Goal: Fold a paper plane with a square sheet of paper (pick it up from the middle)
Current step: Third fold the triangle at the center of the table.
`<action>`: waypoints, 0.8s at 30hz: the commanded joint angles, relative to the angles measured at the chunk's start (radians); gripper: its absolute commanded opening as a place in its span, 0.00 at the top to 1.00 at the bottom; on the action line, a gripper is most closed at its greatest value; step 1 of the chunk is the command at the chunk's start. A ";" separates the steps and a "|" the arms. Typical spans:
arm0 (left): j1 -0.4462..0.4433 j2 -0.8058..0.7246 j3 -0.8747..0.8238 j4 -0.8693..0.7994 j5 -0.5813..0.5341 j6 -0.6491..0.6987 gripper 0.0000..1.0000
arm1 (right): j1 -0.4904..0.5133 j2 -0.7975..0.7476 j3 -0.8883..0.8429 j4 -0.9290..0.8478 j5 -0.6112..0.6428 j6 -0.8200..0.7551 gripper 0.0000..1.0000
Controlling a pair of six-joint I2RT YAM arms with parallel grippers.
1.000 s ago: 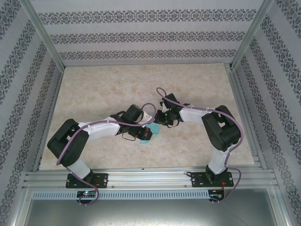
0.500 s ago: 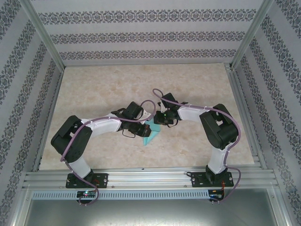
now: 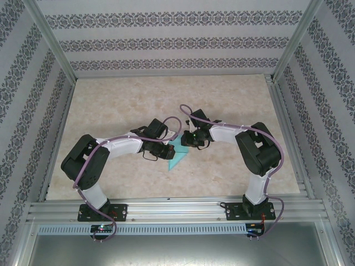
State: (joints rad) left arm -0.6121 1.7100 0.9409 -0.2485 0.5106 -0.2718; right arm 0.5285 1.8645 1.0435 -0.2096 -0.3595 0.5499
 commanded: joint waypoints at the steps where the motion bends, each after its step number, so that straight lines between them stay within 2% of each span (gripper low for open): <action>1: 0.018 0.019 0.019 -0.025 -0.030 -0.018 0.95 | 0.010 0.027 0.000 -0.040 0.027 0.002 0.82; 24: 0.024 0.050 0.017 -0.008 -0.038 -0.026 0.94 | 0.016 0.036 -0.003 -0.041 0.035 0.015 0.81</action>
State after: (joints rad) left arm -0.5999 1.7531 0.9409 -0.2478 0.4885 -0.2897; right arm 0.5331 1.8656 1.0439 -0.2092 -0.3588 0.5526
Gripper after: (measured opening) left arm 0.066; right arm 0.187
